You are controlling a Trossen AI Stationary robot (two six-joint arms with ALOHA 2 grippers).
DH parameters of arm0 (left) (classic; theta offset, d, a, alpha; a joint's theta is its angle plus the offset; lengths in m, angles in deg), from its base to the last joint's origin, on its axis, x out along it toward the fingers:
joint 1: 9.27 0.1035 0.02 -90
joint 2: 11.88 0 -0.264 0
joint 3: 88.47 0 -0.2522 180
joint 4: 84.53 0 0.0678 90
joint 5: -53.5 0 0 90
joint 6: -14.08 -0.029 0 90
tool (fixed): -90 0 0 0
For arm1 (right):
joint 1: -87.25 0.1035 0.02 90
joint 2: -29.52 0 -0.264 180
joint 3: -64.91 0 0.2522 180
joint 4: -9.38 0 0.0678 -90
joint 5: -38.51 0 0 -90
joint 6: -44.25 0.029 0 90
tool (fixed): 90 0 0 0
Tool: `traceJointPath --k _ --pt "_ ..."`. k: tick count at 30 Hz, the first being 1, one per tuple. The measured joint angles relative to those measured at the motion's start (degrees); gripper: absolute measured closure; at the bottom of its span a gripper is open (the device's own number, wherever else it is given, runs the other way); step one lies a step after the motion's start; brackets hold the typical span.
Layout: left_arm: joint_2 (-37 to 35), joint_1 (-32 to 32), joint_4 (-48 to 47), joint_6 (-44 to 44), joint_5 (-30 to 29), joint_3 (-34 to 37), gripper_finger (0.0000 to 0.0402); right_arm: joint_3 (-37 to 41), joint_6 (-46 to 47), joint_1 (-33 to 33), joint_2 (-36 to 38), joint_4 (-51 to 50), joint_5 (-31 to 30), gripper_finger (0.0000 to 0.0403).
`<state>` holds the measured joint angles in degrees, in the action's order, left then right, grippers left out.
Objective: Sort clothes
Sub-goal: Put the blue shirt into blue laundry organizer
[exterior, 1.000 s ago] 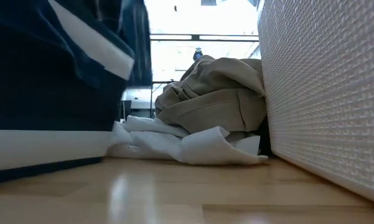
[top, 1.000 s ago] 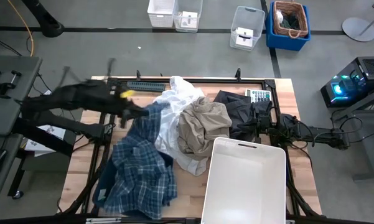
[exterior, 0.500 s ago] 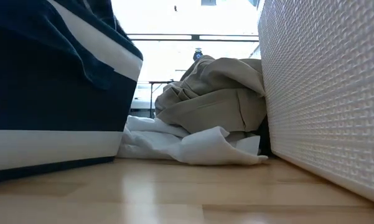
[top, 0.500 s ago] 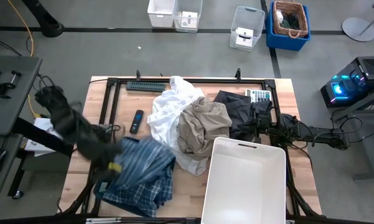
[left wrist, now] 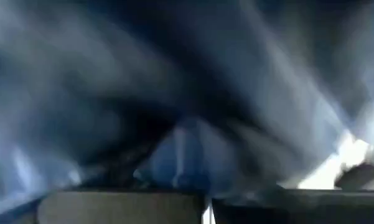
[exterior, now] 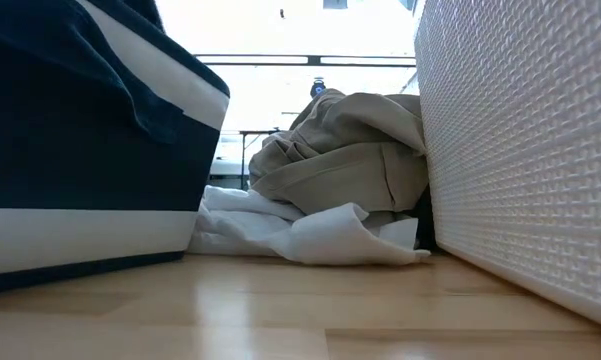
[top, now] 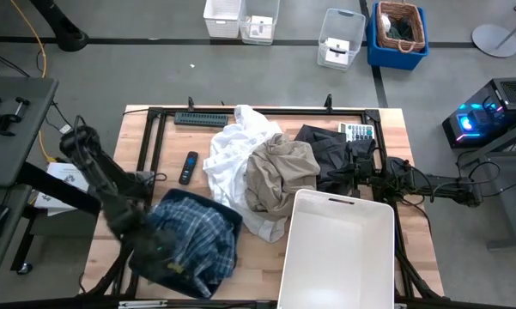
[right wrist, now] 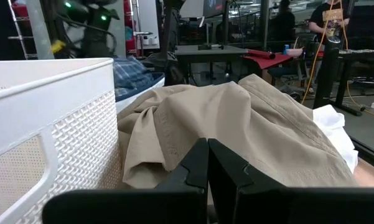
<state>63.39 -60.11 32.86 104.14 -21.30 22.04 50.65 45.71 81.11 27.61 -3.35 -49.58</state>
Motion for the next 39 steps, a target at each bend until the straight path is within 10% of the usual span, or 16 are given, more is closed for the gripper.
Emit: traceJointPath --k 6,13,19,39 --pt "0.2 10.6 3.7 -0.6 -9.9 8.4 0.0401 0.0 0.0 0.0 0.0 0.0 0.0 0.0402" --pt "6.8 14.2 31.6 0.8 1.3 23.1 0.04 0.0 0.0 0.0 0.0 0.0 0.0 0.0402" --pt "7.6 15.9 36.0 -2.0 4.4 24.0 0.0374 0.0 0.0 0.0 0.0 0.0 0.0 0.0402" --pt "-21.9 20.2 29.7 -4.7 9.8 18.1 0.0216 0.0 0.0 0.0 0.0 0.0 0.0 0.0402"
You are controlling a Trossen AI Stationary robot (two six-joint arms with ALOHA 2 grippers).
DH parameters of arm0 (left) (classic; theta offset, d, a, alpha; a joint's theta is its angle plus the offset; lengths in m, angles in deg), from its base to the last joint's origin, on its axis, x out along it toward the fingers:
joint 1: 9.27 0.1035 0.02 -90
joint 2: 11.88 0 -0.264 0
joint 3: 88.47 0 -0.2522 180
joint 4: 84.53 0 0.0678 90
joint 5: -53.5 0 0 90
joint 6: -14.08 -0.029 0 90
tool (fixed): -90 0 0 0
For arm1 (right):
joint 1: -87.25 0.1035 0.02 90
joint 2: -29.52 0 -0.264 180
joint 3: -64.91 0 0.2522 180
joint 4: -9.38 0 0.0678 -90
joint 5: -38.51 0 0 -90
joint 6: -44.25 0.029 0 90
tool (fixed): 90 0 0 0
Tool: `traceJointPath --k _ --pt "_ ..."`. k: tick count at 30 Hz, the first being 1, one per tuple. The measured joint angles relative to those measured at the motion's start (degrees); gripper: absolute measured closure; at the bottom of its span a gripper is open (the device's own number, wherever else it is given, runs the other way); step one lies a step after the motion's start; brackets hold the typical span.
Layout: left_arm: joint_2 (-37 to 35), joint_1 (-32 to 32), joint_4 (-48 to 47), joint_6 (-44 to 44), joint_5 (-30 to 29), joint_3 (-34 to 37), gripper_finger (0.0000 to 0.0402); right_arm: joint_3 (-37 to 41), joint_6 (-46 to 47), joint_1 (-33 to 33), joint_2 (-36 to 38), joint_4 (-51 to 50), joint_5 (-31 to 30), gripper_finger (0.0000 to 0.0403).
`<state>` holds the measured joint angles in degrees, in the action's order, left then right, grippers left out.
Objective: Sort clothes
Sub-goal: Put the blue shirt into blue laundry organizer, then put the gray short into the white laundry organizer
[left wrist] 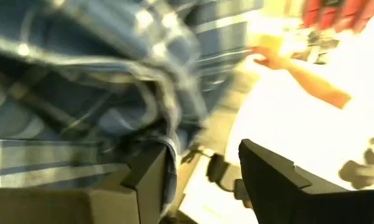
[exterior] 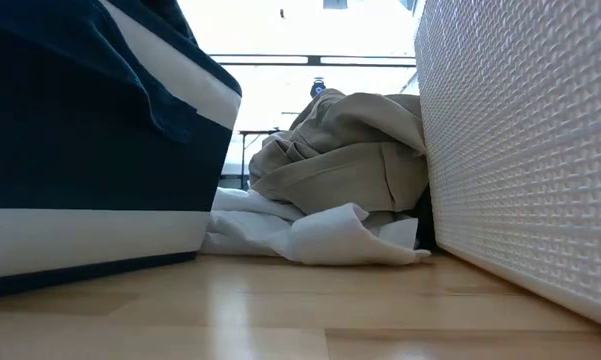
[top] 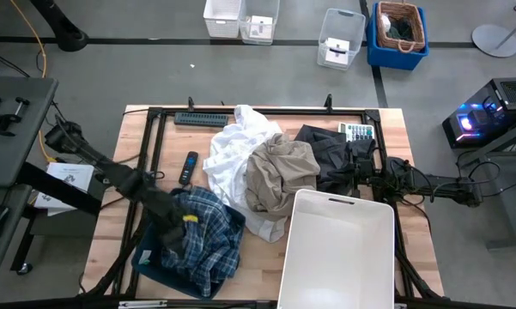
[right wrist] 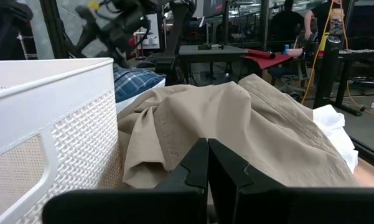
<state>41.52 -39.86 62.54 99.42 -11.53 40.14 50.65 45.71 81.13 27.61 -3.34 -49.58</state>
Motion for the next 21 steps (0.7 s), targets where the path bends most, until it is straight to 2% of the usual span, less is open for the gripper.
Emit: traceJointPath --k 7,10,12,15,18,21 --pt "-6.4 3.3 -2.1 -2.7 0.9 0.0 0.0215 0.0 0.0 0.0 0.0 0.0 0.0 0.0402" --pt "-6.7 2.9 -6.1 -0.6 5.8 0.0 0.0215 0.0 0.0 0.0 0.0 0.0 0.0 0.0402" --pt "-7.4 1.9 -5.6 0.0 8.9 0.0 0.0215 0.0 0.0 0.0 0.0 0.0 0.0 0.0402" --pt "-9.1 -0.4 -5.1 0.0 10.8 -1.9 0.0215 0.0 0.0 0.0 0.0 0.0 0.0 0.0402" --pt "-11.1 -2.2 -5.2 -1.0 9.2 -4.2 0.0215 0.0 0.0 0.0 0.0 0.0 0.0 0.0402" --pt "-12.9 -2.4 -4.4 -6.0 0.1 -6.1 0.0215 0.0 0.0 0.0 0.0 0.0 0.0 0.0402"
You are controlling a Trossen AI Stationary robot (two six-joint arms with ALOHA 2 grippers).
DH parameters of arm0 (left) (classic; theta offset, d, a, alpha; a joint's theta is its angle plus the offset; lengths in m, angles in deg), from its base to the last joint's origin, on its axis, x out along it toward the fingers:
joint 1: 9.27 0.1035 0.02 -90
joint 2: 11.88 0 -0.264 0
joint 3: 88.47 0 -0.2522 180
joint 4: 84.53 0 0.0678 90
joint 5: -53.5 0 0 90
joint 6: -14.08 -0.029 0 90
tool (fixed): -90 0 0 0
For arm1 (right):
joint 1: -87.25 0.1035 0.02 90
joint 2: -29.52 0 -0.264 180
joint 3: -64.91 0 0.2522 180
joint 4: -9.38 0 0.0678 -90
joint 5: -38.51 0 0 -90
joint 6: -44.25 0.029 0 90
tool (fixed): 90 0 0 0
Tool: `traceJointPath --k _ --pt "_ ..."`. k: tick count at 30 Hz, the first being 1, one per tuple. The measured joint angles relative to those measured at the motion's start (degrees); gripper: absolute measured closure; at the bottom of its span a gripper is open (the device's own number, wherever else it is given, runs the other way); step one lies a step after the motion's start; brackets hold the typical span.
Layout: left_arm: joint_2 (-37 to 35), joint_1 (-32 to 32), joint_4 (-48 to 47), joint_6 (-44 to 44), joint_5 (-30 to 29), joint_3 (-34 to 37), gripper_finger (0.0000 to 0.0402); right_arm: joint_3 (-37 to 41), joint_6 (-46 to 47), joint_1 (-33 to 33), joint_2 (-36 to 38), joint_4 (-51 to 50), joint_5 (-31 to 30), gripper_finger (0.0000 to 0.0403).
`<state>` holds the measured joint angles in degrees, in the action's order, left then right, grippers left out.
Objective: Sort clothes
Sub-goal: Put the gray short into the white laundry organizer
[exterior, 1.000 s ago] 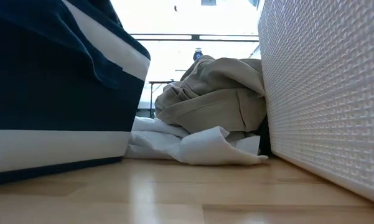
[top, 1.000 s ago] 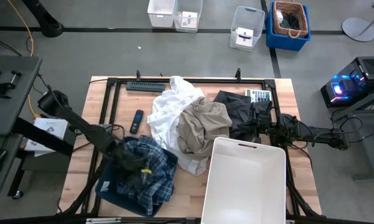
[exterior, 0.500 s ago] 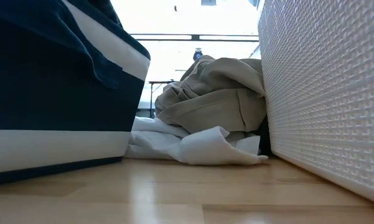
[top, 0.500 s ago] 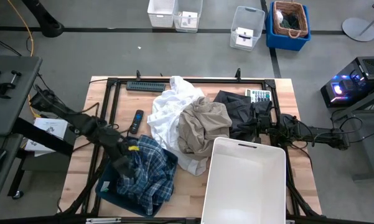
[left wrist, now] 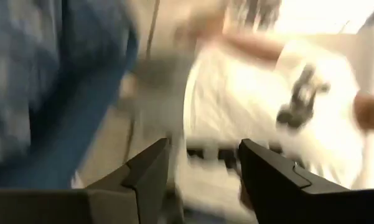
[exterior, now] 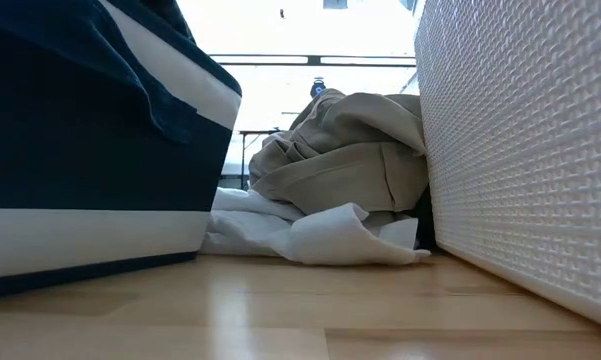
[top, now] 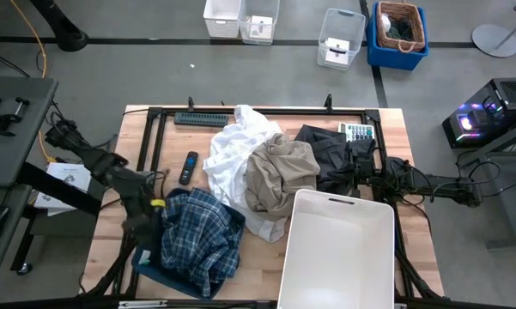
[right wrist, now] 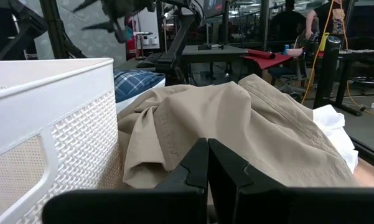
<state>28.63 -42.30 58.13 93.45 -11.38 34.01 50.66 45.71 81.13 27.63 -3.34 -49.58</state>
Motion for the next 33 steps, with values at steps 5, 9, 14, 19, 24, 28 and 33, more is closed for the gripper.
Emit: traceJointPath --k 5,9,14,19,24,28,33 --pt "0.5 4.8 8.0 -12.8 -21.3 -0.9 0.0215 0.0 0.0 0.0 0.0 0.0 0.0 0.0402" --pt "5.0 12.6 17.5 -29.0 -29.9 -0.9 0.0215 0.0 0.0 0.0 0.0 0.0 0.0 0.0402" --pt "14.5 25.6 23.8 -36.6 -24.6 -1.3 0.0216 0.0 0.0 0.0 0.0 0.0 0.0 0.0402" --pt "21.1 36.5 24.5 -40.3 -16.7 -6.3 0.0216 0.0 0.0 0.0 0.0 0.0 0.0 0.0402" --pt "23.8 42.0 23.8 -49.2 -19.7 -7.9 0.0216 0.0 0.0 0.0 0.0 0.0 0.0 0.0402" --pt "25.9 44.3 18.2 -50.0 -25.8 -7.8 0.0216 0.0 0.0 0.0 0.0 0.0 0.0 0.0402" --pt "28.2 46.0 15.5 -45.0 -27.2 -7.8 0.0216 0.0 0.0 0.0 0.0 0.0 0.0 0.0402"
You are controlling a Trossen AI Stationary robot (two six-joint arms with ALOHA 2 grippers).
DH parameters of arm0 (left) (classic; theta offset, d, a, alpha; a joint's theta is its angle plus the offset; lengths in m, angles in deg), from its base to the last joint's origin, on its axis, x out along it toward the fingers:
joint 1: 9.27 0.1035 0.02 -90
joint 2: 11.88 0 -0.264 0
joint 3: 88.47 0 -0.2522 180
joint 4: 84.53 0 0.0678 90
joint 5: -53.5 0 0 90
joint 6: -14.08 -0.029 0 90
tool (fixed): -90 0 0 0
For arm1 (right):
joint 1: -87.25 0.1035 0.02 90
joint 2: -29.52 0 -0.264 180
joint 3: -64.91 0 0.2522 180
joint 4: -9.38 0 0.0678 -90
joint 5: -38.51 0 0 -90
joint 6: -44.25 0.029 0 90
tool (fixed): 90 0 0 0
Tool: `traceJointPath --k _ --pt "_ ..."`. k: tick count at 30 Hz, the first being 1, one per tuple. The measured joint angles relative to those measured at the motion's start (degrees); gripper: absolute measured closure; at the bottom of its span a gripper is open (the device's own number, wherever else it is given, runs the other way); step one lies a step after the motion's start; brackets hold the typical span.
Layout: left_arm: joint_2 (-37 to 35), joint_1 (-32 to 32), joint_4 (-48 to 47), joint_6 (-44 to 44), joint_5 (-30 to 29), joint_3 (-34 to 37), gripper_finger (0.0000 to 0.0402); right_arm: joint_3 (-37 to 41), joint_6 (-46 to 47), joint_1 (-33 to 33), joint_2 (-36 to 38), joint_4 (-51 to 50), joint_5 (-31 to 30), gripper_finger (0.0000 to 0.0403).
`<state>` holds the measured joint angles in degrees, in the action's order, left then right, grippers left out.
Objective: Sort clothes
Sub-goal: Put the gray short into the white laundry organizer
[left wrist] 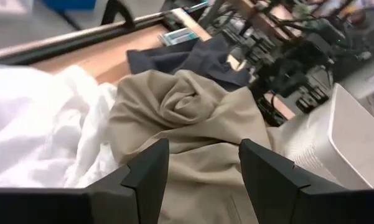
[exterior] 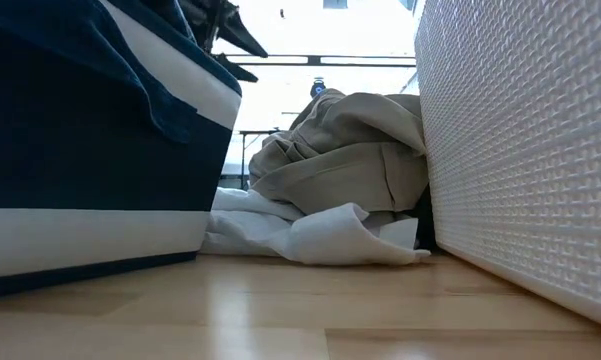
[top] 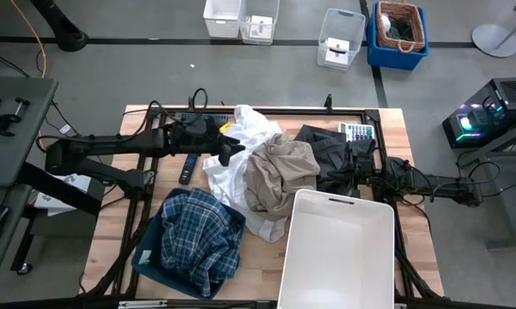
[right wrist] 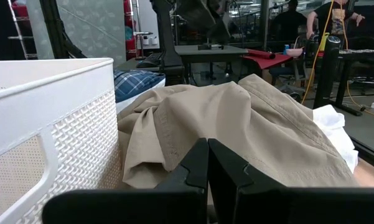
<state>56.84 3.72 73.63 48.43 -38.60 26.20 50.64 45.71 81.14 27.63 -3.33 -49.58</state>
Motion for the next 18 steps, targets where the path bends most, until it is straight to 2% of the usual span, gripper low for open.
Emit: traceJointPath --k 4,12,15,18 --pt "1.9 0.2 2.1 2.9 -0.3 0.0 0.0216 0.0 0.0 0.0 0.0 0.0 0.0 0.0402" --pt "4.4 0.8 2.8 3.0 -0.7 0.0 0.0216 0.0 0.2 0.0 0.0 0.3 0.0 0.0402" --pt "3.9 2.1 2.7 1.0 1.8 0.0 0.0216 0.0 7.5 0.0 0.0 4.3 0.0 0.0402" --pt "2.7 3.9 2.8 -3.2 4.1 0.0 0.0216 0.0 16.2 0.0 0.0 13.3 -1.6 0.0402"
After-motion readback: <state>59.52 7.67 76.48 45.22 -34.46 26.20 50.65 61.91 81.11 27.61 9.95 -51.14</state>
